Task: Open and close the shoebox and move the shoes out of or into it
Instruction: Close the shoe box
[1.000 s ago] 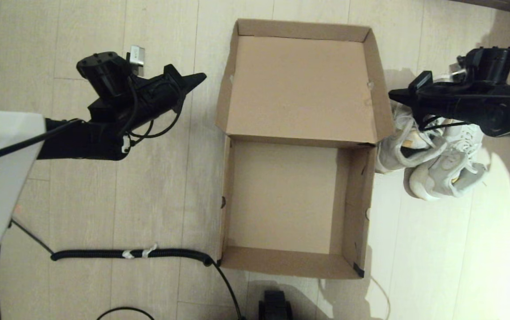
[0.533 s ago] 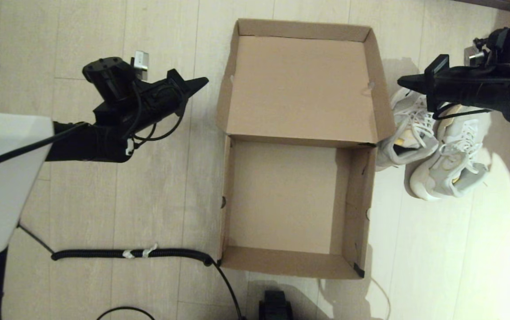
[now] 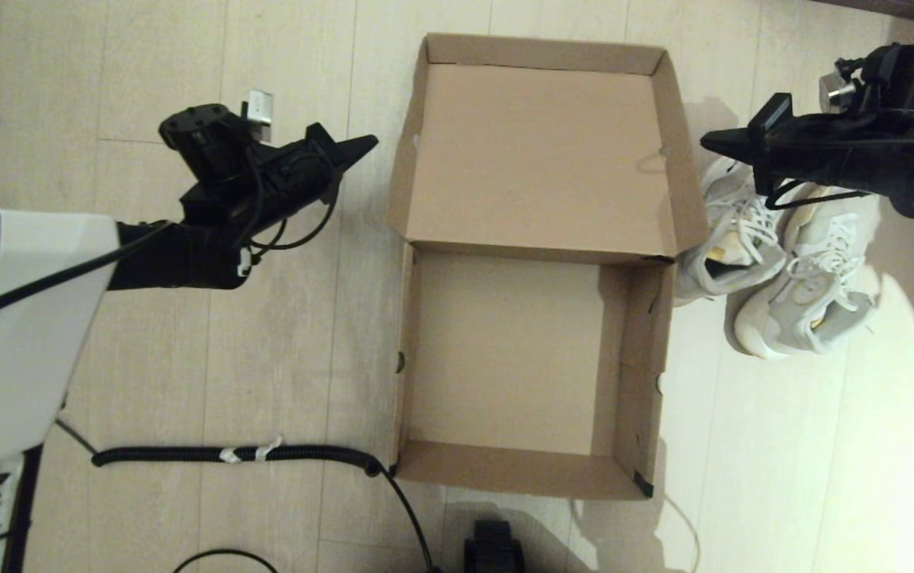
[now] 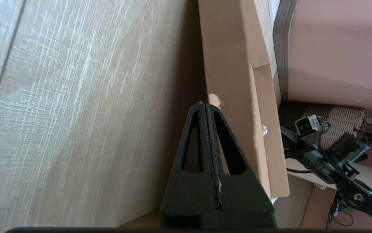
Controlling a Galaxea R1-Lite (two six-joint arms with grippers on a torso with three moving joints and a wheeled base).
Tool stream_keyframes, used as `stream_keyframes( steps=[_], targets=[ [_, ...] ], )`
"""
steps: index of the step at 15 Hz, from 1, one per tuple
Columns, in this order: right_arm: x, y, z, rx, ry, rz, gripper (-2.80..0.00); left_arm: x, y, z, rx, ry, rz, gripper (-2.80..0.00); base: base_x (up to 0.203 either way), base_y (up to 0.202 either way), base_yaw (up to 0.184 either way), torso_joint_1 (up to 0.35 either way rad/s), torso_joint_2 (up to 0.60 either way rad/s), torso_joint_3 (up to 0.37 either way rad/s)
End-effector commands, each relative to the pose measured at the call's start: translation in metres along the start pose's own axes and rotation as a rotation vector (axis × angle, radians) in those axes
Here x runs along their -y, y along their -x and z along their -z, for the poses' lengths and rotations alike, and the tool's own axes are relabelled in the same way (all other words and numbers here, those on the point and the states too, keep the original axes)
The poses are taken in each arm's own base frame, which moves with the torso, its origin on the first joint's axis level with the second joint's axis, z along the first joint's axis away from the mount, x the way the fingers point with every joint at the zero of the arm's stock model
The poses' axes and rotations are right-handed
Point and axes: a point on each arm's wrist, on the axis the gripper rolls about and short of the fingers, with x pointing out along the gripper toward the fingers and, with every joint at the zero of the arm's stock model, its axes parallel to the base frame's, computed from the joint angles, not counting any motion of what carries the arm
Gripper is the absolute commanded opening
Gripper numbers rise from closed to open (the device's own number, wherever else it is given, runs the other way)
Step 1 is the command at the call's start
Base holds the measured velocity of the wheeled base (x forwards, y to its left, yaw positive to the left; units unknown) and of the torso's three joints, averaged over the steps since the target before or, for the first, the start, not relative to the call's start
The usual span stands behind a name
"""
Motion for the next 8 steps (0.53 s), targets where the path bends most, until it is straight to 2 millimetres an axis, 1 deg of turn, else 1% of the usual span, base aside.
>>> stream_keyframes(
  steps=[1, 2, 4, 7, 8],
  targets=[
    [0.011, -0.012, 0.008, -0.025, -0.018, -0.004, -2.80, -0.007, -0.005, 0.009, -0.013, 0.013, 0.003, -2.80, 0.000, 0.000, 0.000, 0.000, 0.00, 0.000],
    [0.011, -0.016, 0.011, -0.028, -0.015, -0.018, -2.80, -0.009, -0.006, 0.013, -0.018, 0.016, 0.003, -2.80, 0.000, 0.000, 0.000, 0.000, 0.00, 0.000],
    [0.005, -0.020, 0.014, -0.026, -0.020, -0.065, -2.80, -0.007, -0.009, 0.016, -0.012, 0.010, 0.020, -2.80, 0.000, 0.000, 0.000, 0.000, 0.00, 0.000],
    [0.000, -0.021, 0.014, -0.055, -0.011, -0.128, -2.80, -0.007, -0.009, 0.017, -0.016, 0.011, 0.023, -2.80, 0.000, 0.000, 0.000, 0.000, 0.00, 0.000],
    [0.001, -0.022, 0.015, -0.056, -0.010, -0.129, -2.80, -0.010, -0.010, 0.021, -0.023, 0.016, 0.021, -2.80, 0.000, 0.000, 0.000, 0.000, 0.00, 0.000]
  ],
)
